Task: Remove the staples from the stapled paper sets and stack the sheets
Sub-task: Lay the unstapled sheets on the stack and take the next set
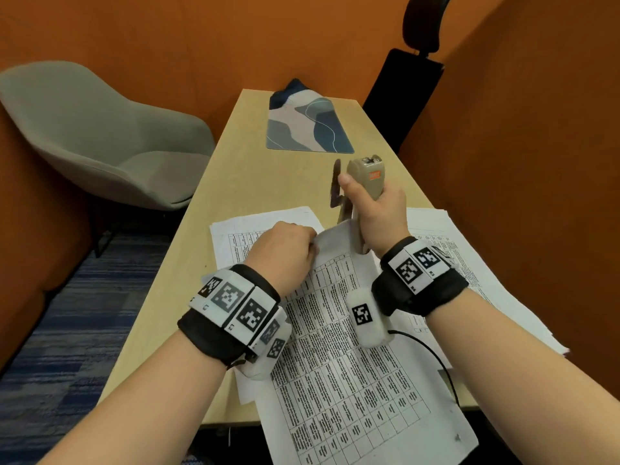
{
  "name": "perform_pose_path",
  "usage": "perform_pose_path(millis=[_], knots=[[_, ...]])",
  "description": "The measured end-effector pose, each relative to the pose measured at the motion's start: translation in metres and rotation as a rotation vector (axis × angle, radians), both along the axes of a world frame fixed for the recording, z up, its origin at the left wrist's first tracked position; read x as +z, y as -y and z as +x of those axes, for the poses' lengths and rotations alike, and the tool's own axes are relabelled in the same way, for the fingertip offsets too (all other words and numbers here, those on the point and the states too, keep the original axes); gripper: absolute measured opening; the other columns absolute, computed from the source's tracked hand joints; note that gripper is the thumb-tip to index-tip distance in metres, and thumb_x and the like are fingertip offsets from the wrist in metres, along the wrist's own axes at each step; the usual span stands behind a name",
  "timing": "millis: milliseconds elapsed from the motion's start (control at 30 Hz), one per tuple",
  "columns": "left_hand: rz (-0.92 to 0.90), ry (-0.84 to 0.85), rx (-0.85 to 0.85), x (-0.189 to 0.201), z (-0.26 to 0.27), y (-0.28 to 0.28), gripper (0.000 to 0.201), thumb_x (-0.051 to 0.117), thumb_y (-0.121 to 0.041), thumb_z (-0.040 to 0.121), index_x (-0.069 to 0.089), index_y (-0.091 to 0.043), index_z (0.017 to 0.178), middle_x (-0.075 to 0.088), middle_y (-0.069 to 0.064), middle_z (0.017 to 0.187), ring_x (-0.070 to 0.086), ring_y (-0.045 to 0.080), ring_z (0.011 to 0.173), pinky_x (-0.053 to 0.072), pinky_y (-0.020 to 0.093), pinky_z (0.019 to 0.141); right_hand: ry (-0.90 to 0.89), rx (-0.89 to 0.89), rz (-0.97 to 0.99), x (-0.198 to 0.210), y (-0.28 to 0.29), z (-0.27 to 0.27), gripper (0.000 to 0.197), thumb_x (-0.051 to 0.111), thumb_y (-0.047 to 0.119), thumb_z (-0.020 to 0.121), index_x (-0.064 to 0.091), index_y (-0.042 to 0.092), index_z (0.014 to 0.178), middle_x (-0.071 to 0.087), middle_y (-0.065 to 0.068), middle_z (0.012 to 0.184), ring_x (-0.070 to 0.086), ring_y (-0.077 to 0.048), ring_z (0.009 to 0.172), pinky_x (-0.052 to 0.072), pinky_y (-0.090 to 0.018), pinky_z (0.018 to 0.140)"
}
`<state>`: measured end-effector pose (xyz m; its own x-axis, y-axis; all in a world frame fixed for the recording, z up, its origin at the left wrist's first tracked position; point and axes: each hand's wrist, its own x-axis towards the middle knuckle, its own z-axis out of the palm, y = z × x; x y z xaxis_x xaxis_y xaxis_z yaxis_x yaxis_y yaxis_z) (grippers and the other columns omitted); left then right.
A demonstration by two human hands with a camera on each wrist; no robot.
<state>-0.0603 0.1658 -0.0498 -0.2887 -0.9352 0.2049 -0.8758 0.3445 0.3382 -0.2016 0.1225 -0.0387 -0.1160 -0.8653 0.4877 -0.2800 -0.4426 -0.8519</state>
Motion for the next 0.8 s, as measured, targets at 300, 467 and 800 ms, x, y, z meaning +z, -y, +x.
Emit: perform_pose_path(millis=[300,467,800], knots=[[0.004,0.027,0.096,-0.013,0.011,0.005,0.023,0.037,-0.024,0.099,0.039,-0.015,0.078,0.045,0.0,0.073,0.041,0.022,0.073,0.026,0.029,0.07,-1.031,-0.14,0.836,0.001,0.013,-0.104,0.022,0.064,0.01,0.085,0.054,0.001,0.103,0.06,-0.015,0.102,0.057,-0.029,0.094,0.047,-0.041,0.09],[0.004,0.041,0.107,-0.01,0.007,0.006,0.022,0.036,-0.025,0.099,0.038,-0.016,0.079,0.044,-0.001,0.074,0.039,0.021,0.073,0.026,0.03,0.073,-1.331,-0.19,1.013,-0.023,0.01,-0.12,0.033,0.064,0.018,0.086,0.055,-0.001,0.112,0.061,-0.015,0.104,0.057,-0.027,0.093,0.047,-0.032,0.082],[-0.052,-0.184,0.149,0.01,0.002,0.015,0.031,0.04,-0.027,0.097,0.038,-0.023,0.066,0.047,-0.009,0.065,0.043,0.021,0.075,0.024,0.037,0.096,-0.516,0.476,0.768,0.003,-0.032,-0.078,0.052,0.065,0.041,0.081,0.051,0.021,0.128,0.059,0.001,0.129,0.056,-0.018,0.118,0.041,-0.039,0.102]])
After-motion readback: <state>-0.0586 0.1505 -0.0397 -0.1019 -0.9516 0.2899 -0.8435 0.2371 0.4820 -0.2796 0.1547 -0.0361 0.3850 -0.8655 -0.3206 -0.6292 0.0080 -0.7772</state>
